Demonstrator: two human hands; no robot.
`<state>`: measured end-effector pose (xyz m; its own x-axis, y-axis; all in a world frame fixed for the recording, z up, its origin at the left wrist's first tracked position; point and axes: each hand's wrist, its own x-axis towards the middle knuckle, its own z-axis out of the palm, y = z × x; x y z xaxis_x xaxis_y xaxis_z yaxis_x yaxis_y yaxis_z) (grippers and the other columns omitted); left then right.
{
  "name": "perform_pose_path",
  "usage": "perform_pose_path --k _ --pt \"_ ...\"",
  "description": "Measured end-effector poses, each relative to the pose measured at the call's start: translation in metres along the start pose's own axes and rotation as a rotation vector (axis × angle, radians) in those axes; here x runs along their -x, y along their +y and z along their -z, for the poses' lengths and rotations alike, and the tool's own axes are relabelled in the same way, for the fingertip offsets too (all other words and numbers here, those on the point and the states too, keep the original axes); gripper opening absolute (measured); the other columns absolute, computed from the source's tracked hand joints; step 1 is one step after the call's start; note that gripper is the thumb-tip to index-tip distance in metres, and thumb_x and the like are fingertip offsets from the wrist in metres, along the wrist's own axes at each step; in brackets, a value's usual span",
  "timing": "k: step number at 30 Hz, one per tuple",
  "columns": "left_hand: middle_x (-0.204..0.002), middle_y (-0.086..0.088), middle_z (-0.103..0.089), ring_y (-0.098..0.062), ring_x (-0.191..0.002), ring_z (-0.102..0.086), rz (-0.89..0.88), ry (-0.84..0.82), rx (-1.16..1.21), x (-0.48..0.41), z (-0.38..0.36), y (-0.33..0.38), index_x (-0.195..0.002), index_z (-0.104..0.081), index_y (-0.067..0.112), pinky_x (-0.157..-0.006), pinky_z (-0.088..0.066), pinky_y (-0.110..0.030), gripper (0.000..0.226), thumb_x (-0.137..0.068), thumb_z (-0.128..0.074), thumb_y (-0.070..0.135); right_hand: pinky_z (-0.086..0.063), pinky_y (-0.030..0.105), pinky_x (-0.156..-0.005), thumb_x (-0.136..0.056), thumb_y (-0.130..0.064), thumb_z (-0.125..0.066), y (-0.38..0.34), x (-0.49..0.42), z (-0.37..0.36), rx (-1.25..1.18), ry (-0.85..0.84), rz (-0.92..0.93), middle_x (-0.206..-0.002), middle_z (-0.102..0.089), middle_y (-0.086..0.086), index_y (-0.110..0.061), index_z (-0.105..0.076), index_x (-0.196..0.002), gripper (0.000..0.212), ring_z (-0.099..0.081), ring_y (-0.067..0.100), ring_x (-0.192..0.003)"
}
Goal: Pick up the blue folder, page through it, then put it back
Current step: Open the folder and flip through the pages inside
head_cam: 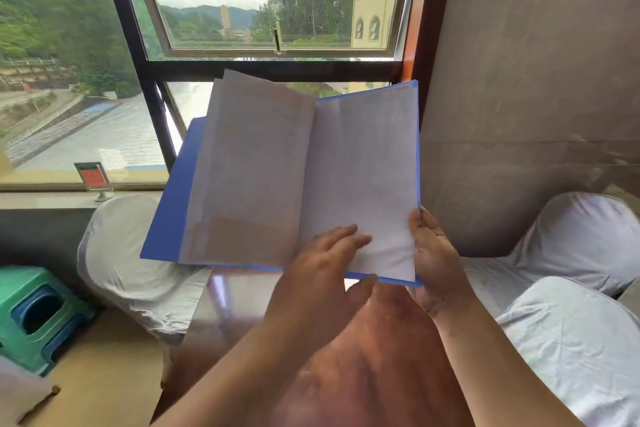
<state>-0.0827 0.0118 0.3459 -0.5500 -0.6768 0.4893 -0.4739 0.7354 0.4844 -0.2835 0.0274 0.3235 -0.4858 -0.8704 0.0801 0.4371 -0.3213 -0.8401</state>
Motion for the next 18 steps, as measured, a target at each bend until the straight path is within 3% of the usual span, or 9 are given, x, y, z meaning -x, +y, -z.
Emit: perform_pose_path --k 2,4,9,13,16,18 --pt "-0.166 0.012 -0.039 -0.011 -0.154 -0.032 -0.090 -0.133 -0.180 -0.014 0.005 -0.014 -0.149 -0.052 0.036 -0.127 -0.024 -0.038 0.064 -0.092 -0.064 0.061 -0.054 0.062 -0.105 -0.112 -0.031 -0.047 0.002 -0.002 0.003 0.009 -0.009 0.001 -0.142 -0.068 0.025 -0.008 -0.062 -0.143 0.041 -0.065 0.049 -0.128" --pt "-0.168 0.009 -0.035 -0.015 -0.157 -0.026 -0.125 -0.198 -0.222 -0.021 0.010 -0.025 -0.150 -0.052 0.034 -0.128 -0.020 -0.043 0.072 -0.088 -0.062 0.070 -0.051 0.064 -0.108 -0.110 -0.034 -0.050 0.002 -0.004 0.006 0.034 -0.021 0.013 -0.142 -0.068 0.023 -0.012 -0.065 -0.141 0.041 -0.064 0.049 -0.129" --pt "-0.157 -0.004 -0.054 -0.026 -0.147 -0.047 -0.223 -0.132 -0.273 -0.023 0.018 -0.033 -0.138 -0.067 0.022 -0.118 -0.042 -0.049 0.065 -0.087 -0.069 0.063 -0.065 0.043 -0.084 -0.111 -0.039 -0.052 0.000 -0.004 0.008 0.069 -0.051 0.005 -0.134 -0.075 0.014 -0.027 -0.075 -0.128 0.032 -0.076 0.032 -0.113" --pt "-0.126 -0.009 -0.077 -0.033 -0.116 -0.073 -0.411 -0.014 -0.344 -0.022 0.021 -0.034 -0.111 -0.081 0.015 -0.087 -0.064 -0.046 0.040 -0.084 -0.083 0.045 -0.064 0.043 -0.084 -0.104 -0.045 -0.057 -0.003 -0.001 0.005 0.080 -0.062 -0.009 -0.132 -0.077 0.011 -0.027 -0.075 -0.129 0.035 -0.077 0.032 -0.113" --pt "-0.119 -0.005 -0.080 -0.029 -0.106 -0.077 -0.466 -0.005 -0.340 -0.021 0.022 -0.034 -0.107 -0.081 0.017 -0.081 -0.066 -0.040 0.036 -0.083 -0.085 0.043 -0.065 0.042 -0.084 -0.105 -0.042 -0.058 -0.004 0.002 0.004 0.068 -0.055 0.004 -0.132 -0.077 0.011 -0.026 -0.078 -0.125 0.033 -0.077 0.032 -0.114" --pt "-0.117 -0.005 -0.080 -0.028 -0.104 -0.077 -0.488 -0.006 -0.340 -0.019 0.023 -0.036 -0.106 -0.081 0.016 -0.080 -0.066 -0.039 0.033 -0.079 -0.089 0.033 -0.062 0.049 -0.094 -0.108 -0.040 -0.055 -0.005 0.003 0.006 0.064 -0.056 0.008 -0.136 -0.075 0.014 -0.024 -0.075 -0.129 0.034 -0.073 0.036 -0.119"
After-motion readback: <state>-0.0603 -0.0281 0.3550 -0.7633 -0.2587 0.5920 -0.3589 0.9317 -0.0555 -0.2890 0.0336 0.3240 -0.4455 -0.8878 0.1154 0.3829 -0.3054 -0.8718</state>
